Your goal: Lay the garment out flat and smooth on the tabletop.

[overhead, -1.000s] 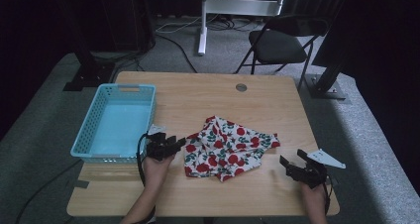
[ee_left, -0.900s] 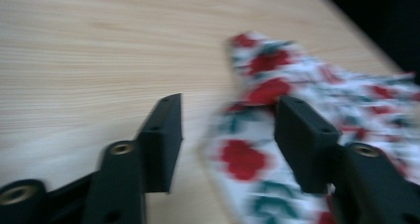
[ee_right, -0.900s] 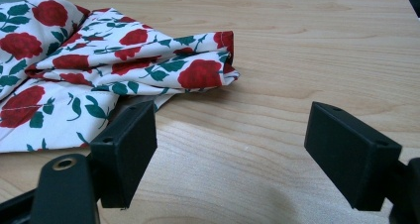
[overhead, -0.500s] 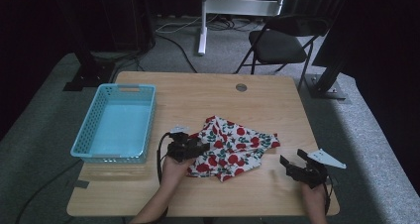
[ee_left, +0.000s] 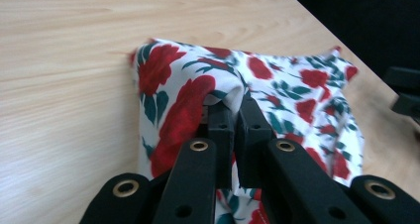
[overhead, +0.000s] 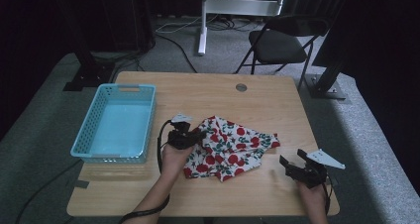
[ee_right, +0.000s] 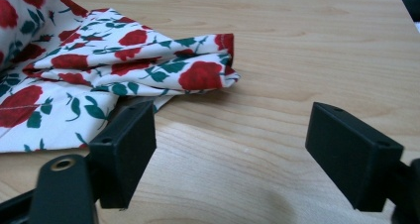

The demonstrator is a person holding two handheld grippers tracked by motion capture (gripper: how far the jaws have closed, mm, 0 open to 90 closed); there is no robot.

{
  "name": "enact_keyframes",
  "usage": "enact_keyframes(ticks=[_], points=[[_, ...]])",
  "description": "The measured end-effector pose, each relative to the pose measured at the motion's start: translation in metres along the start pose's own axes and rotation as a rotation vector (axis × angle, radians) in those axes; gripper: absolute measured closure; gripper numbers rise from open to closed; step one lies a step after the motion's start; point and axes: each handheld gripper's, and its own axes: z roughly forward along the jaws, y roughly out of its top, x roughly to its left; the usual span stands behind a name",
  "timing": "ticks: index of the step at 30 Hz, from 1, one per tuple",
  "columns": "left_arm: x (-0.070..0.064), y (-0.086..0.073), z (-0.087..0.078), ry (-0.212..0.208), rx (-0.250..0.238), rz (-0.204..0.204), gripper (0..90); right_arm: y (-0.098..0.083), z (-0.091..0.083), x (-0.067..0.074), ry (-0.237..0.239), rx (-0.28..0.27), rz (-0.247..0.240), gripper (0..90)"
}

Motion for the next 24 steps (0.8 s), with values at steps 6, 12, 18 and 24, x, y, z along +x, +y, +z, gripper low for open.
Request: enact_keyframes(ticks=[6,12,18,24], points=[[0.022,-0.008,-0.014,0.062,-0.001,-0.039,85.9,0.000,0.002,0.008,-0.010,0.015,-0.077,17.6],[0.034,-0.020,-0.023,0.220,0.018,-0.026,68.9,0.001,0.002,0.006,0.022,0.025,-0.063,17.6],[0.040,-0.042,-0.028,0.268,0.035,-0.052,50.8,0.001,0.004,0.006,0.053,0.040,-0.060,17.5],[0.024,-0.060,-0.035,0.295,0.049,0.017,43.8,0.001,0.004,0.004,0.059,0.051,-0.047,17.6]])
